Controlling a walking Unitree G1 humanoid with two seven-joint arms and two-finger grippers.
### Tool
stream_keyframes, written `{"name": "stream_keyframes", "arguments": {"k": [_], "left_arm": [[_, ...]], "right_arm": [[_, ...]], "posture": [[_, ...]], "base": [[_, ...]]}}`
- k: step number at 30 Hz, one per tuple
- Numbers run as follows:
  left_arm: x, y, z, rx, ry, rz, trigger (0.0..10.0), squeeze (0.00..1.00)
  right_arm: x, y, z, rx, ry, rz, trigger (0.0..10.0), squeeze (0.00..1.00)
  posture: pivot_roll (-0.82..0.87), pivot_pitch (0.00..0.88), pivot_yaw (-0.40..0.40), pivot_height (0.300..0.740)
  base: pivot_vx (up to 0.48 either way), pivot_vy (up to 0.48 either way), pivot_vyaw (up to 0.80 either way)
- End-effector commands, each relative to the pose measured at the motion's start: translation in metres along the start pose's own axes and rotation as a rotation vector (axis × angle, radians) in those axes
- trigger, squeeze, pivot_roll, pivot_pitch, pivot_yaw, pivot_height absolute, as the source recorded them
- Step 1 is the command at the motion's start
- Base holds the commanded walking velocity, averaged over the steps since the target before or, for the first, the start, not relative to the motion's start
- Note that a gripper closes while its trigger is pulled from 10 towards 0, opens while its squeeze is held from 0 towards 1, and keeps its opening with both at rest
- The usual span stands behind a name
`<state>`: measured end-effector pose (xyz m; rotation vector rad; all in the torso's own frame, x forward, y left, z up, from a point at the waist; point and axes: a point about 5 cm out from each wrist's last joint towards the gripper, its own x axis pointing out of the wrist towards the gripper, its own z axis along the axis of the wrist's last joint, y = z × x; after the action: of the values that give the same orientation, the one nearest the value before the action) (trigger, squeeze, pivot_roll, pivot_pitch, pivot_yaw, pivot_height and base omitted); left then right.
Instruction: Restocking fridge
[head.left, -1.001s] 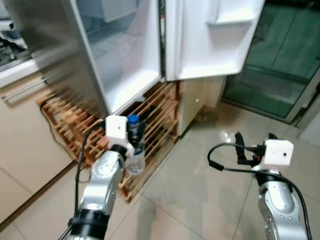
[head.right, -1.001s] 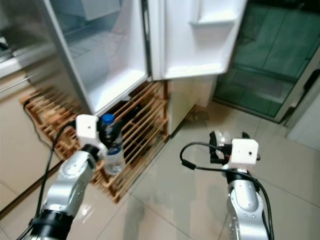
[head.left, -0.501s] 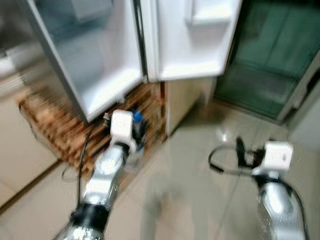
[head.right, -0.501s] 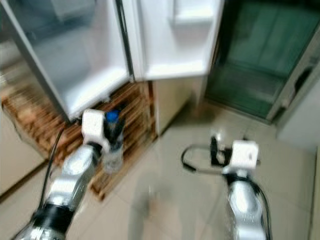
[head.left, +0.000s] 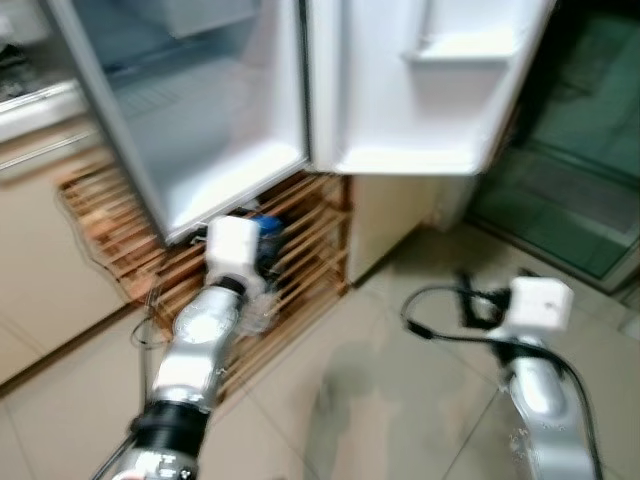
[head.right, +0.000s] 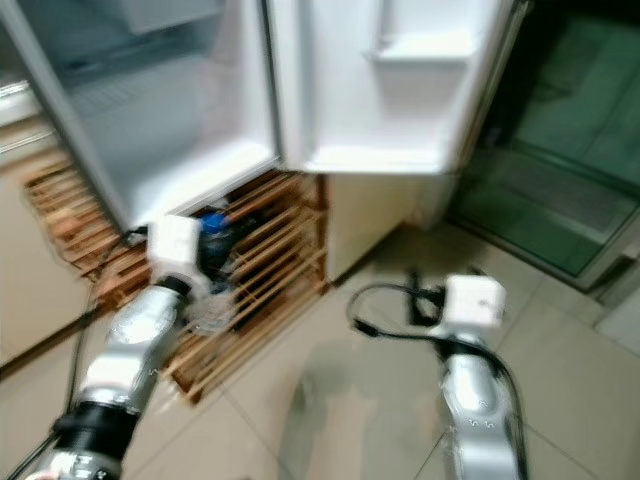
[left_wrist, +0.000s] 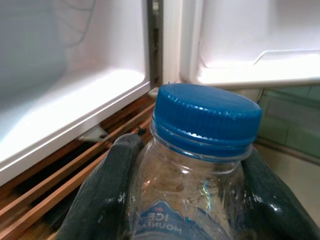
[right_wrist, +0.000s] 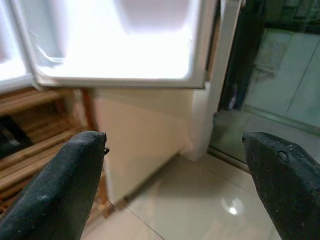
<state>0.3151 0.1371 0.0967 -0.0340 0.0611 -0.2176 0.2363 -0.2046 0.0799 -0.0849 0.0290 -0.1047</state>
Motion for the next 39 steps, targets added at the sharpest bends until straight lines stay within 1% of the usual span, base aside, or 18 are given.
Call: {"name": "stream_keyframes", "arguments": {"k": [1, 6, 11, 12, 13, 14, 16, 18, 21, 25, 32, 37, 39], "left_arm": [[0.005, -0.008, 0.010, 0.002, -0.041, -0.025, 10.0, 0.00], [0.007, -0.008, 0.013, 0.014, -0.064, -0.022, 10.0, 0.00], [0.008, -0.014, 0.017, 0.025, -0.096, -0.062, 10.0, 0.00], [0.008, -0.017, 0.019, 0.029, -0.111, -0.086, 10.0, 0.00], [0.009, -0.023, 0.023, 0.033, -0.128, -0.130, 10.0, 0.00], [0.009, -0.023, 0.023, 0.033, -0.128, -0.130, 10.0, 0.00], [0.009, -0.031, 0.030, 0.036, -0.161, -0.173, 10.0, 0.00], [0.010, -0.032, 0.030, 0.038, -0.163, -0.177, 10.0, 0.00], [0.011, -0.032, 0.030, 0.025, -0.163, -0.176, 10.0, 0.00], [0.012, -0.031, 0.027, 0.030, -0.151, -0.165, 10.0, 0.00], [0.014, -0.033, 0.027, 0.053, -0.148, -0.158, 10.0, 0.00], [0.016, -0.035, 0.030, 0.028, -0.166, -0.154, 10.0, 0.00], [0.015, -0.036, 0.035, 0.003, -0.198, -0.165, 10.0, 0.00]], "right_arm": [[0.001, -0.003, 0.001, -0.005, -0.001, -0.007, 10.0, 0.00], [0.003, -0.001, 0.001, -0.014, 0.004, 0.002, 10.0, 0.00], [0.006, 0.000, 0.002, -0.006, 0.001, 0.007, 10.0, 0.00], [0.006, 0.000, 0.002, -0.005, 0.000, 0.007, 10.0, 0.00], [0.007, 0.001, 0.002, -0.004, -0.004, 0.007, 10.0, 0.00], [0.007, 0.001, 0.002, -0.004, -0.004, 0.007, 10.0, 0.00], [0.008, 0.002, 0.004, -0.008, -0.016, 0.011, 10.0, 0.00], [0.009, 0.002, 0.005, -0.012, -0.016, 0.011, 10.0, 0.00], [0.010, 0.002, 0.007, -0.014, -0.029, 0.013, 10.0, 0.00], [0.011, 0.001, 0.007, -0.017, -0.030, 0.007, 10.0, 0.00], [0.012, 0.000, 0.009, 0.000, -0.042, -0.001, 10.0, 0.00], [0.016, -0.001, 0.009, -0.011, -0.036, 0.004, 10.0, 0.00], [0.019, 0.000, 0.010, -0.012, -0.039, 0.014, 10.0, 0.00]], "posture": [[-0.12, 0.000, 0.068, 0.740], [-0.12, 0.000, 0.065, 0.740], [-0.12, 0.000, 0.064, 0.740], [-0.12, 0.000, 0.064, 0.740], [-0.12, 0.000, 0.064, 0.740], [-0.12, 0.000, 0.064, 0.740], [-0.12, 0.000, 0.066, 0.740], [-0.12, 0.000, 0.066, 0.740], [-0.12, 0.000, 0.072, 0.740], [-0.13, 0.000, 0.074, 0.740], [-0.12, 0.000, 0.069, 0.740], [-0.11, 0.000, 0.053, 0.740], [-0.10, 0.000, 0.044, 0.740]], "base": [[0.412, -0.244, 0.49], [0.419, -0.146, 0.56], [0.000, 0.000, 0.00], [0.000, 0.000, 0.00], [0.000, 0.000, 0.00], [0.000, 0.000, 0.00], [0.000, 0.000, 0.00], [0.000, 0.000, 0.00], [0.000, 0.000, -0.74], [0.000, 0.000, -0.74], [0.000, 0.000, -0.73], [0.000, 0.000, 0.00], [0.000, 0.000, 0.00]]}}
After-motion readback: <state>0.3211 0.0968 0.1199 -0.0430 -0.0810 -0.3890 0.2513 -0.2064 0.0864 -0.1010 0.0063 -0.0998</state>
